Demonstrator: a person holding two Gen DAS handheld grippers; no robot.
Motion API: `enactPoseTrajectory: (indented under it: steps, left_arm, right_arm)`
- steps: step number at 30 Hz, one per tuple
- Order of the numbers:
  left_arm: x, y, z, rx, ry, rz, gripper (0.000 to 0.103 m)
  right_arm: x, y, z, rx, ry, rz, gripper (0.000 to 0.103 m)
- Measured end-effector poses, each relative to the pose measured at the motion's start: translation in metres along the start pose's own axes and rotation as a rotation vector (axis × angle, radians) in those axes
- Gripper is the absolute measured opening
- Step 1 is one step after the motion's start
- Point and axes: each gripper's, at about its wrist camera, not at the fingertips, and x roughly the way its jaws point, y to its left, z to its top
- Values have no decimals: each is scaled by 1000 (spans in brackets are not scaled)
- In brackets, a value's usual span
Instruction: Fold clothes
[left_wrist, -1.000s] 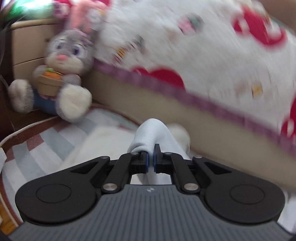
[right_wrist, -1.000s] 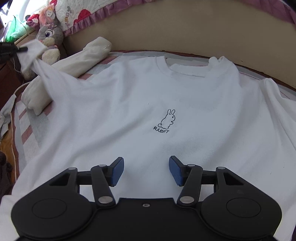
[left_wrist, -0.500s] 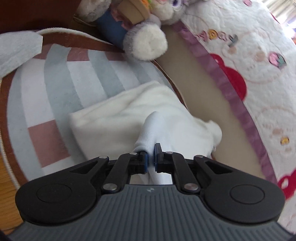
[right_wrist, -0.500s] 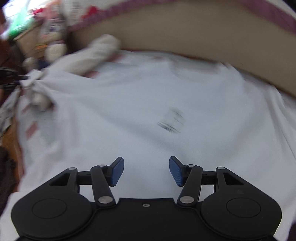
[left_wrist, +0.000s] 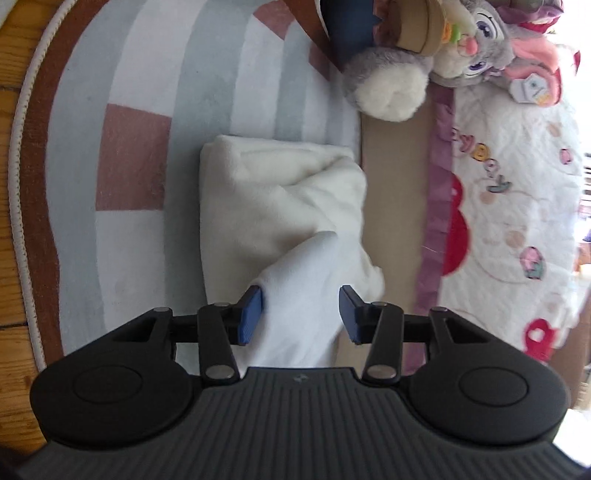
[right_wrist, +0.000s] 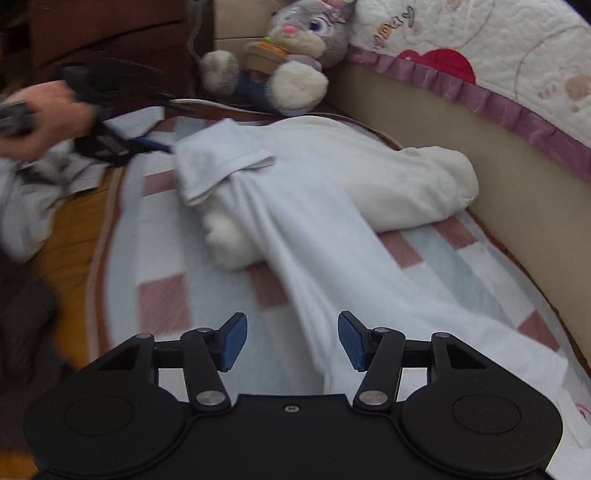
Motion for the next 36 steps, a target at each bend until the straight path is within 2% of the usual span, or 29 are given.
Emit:
enactPoseTrajectory:
  steps: [3,5,7,9,10,11,14,19,20,21,22,24,26,28,31,34,36]
  left_arm:
    - [-18,-14,-7,163,4,33,44]
    - [-30,-23,-12,271,7,55,44]
    - [-41,-35,-19,396,12,86,44]
    - [-33,-63,-59,713,28,231,44]
    - [-25,-72,-80,837,31,271,44]
    - [-16,-76,-95,909,46,266,45]
    - [13,-85,-127,1057,44,279,49]
    - [76,-82,-136,1116,26,386,52]
    - [85,-79,-135,1126,22,431,41]
    - [91,-77,-134,1151,28,495,10]
    - [86,-78,-130,1143,18,530,7]
    - [76,-81,-121,1136,-9,597,6]
    - [53,-88,-115,1226,-120,625,6]
    - [26,-92,-102,1266,-236,647,6]
    - [-1,-90,-77,1224,-331,609,6]
    - [-7,-100,-65,1216,-373,590,6]
    - [-11,-107,-58,1211,-401,578,6]
  right_arm:
    - [30,-2,-7,4,40,-55,62]
    - [35,-6,-17,61,3,-70,55]
    - [31,-13,-27,144,-58,-42,27]
    - [27,-15,-33,182,-106,-42,15]
    - [25,-14,-34,188,-128,-48,14]
    - [23,-13,-34,195,-141,-49,14]
    - [20,-8,-32,194,-152,-57,14]
    - [16,3,-30,118,-146,-61,14]
    - [16,4,-29,110,-141,-54,14]
    - [16,6,-29,100,-138,-55,14]
    - [17,7,-29,89,-133,-62,14]
    - [18,9,-28,74,-128,-73,14]
    - [20,8,-29,82,-125,-74,14]
    - [22,6,-30,108,-127,-81,14]
    - [28,11,-31,133,-113,-118,14]
    - [34,23,-24,96,-66,-205,15]
    - [35,31,-21,47,-59,-214,19]
